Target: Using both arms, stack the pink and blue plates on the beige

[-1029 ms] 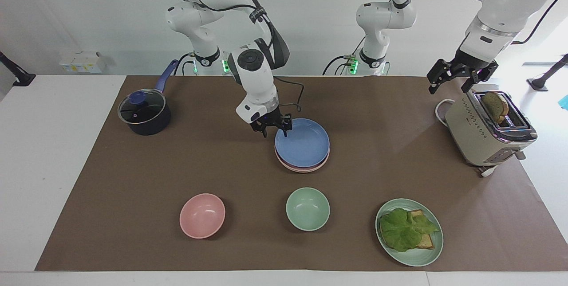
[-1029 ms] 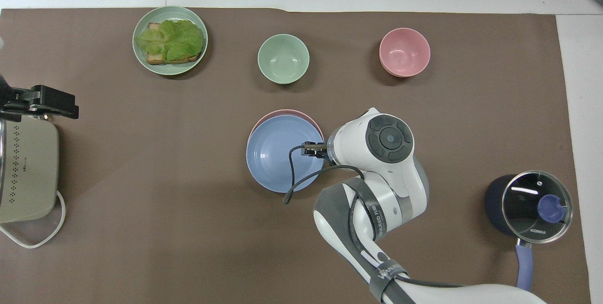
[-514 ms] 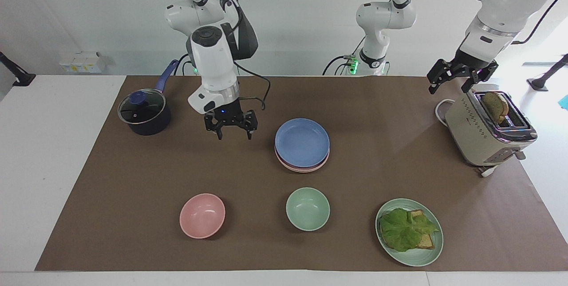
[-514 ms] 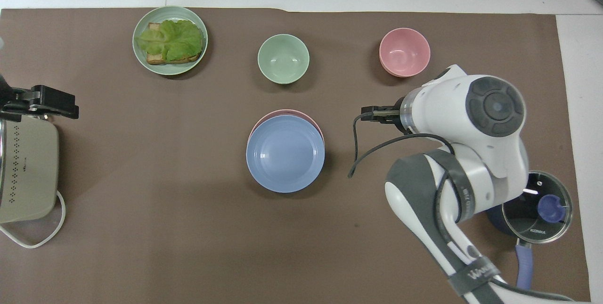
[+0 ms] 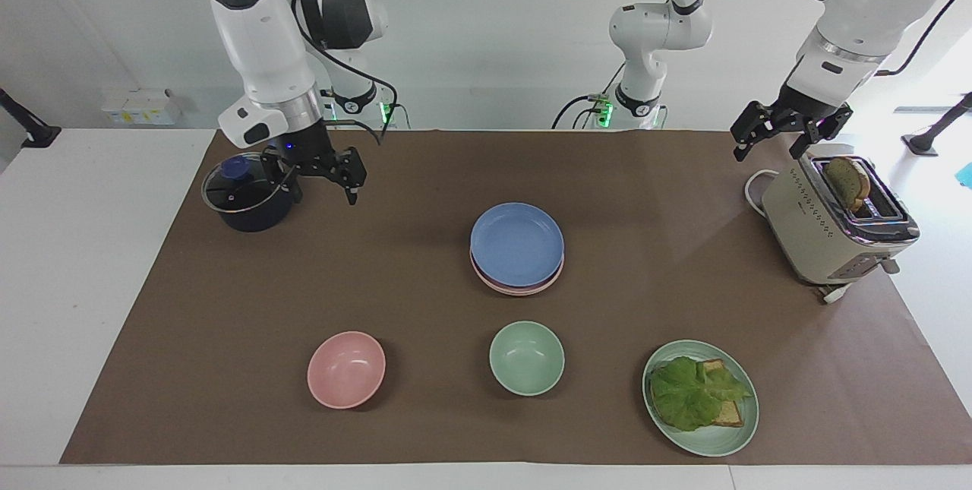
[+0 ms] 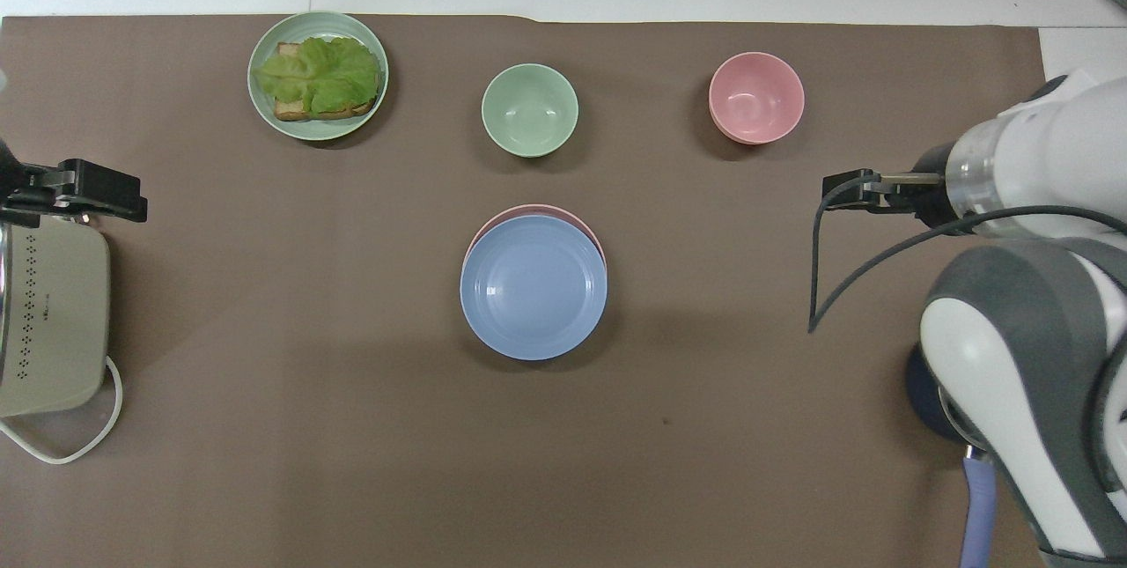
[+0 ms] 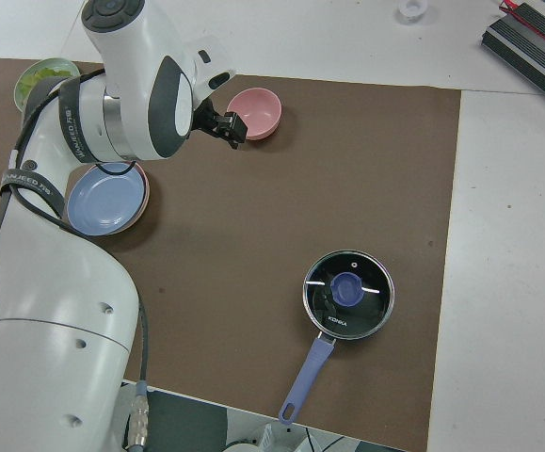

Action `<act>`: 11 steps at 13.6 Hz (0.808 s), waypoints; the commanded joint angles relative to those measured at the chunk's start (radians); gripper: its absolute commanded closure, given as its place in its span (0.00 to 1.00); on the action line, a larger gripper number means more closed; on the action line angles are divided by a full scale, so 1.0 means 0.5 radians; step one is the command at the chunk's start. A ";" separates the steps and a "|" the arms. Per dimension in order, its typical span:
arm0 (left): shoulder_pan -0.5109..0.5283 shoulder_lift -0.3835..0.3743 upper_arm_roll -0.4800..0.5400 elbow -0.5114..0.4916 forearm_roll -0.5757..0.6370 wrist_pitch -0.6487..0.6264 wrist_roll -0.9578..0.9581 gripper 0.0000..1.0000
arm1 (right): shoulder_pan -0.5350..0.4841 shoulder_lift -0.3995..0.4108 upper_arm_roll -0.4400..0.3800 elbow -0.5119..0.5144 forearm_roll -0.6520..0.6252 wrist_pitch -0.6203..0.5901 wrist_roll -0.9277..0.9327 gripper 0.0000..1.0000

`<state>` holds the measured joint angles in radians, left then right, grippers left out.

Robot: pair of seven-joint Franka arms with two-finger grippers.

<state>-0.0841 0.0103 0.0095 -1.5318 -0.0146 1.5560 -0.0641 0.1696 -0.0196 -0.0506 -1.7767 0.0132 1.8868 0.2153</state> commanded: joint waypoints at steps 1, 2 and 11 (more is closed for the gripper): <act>0.018 -0.011 -0.010 -0.008 0.032 -0.013 0.015 0.00 | -0.094 -0.065 0.018 0.089 -0.039 -0.195 -0.102 0.00; 0.018 -0.011 -0.010 -0.008 0.032 -0.013 0.015 0.00 | -0.124 -0.065 0.018 0.178 -0.039 -0.324 -0.136 0.00; 0.018 -0.011 -0.010 -0.008 0.032 -0.013 0.015 0.00 | -0.250 -0.151 0.009 0.298 -0.036 -0.644 -0.372 0.00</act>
<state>-0.0841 0.0103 0.0095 -1.5318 -0.0146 1.5560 -0.0641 0.0566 -0.0731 -0.0553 -1.6008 0.0124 1.5677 0.0498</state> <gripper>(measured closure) 0.000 0.000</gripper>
